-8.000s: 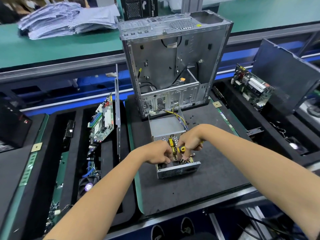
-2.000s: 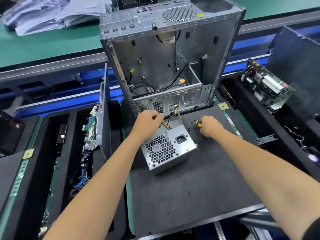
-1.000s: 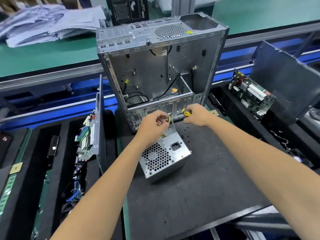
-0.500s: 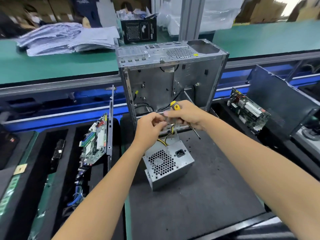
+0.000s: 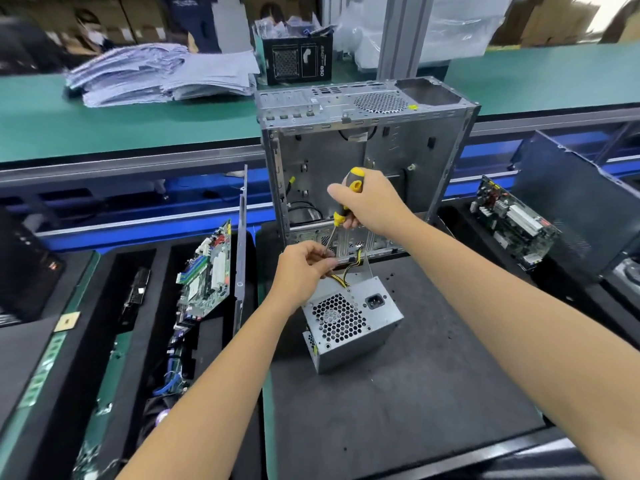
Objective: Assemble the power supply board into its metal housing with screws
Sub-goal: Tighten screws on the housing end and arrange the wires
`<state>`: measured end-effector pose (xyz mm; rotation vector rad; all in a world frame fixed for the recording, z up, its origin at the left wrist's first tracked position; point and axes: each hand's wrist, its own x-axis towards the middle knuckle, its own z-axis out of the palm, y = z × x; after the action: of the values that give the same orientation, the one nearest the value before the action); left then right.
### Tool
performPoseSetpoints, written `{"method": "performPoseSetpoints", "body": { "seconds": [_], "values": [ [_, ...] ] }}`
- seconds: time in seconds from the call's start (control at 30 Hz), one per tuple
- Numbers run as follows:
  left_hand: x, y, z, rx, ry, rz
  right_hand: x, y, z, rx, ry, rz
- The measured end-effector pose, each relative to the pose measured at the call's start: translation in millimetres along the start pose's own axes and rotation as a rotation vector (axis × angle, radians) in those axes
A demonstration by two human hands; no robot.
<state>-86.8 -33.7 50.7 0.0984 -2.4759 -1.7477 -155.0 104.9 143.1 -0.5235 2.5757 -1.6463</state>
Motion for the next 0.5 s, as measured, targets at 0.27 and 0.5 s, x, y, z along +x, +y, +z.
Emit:
{"method": "performPoseSetpoints", "body": {
  "seconds": [0.27, 0.5],
  "values": [
    [-6, -4, -7, 0.044, 0.011, -0.017, -6, -6, 5, -0.063, 0.014, -0.034],
    [-12, -6, -11, 0.064, 0.028, -0.024, -9, -7, 10, -0.14, -0.04, -0.061]
  ]
}}
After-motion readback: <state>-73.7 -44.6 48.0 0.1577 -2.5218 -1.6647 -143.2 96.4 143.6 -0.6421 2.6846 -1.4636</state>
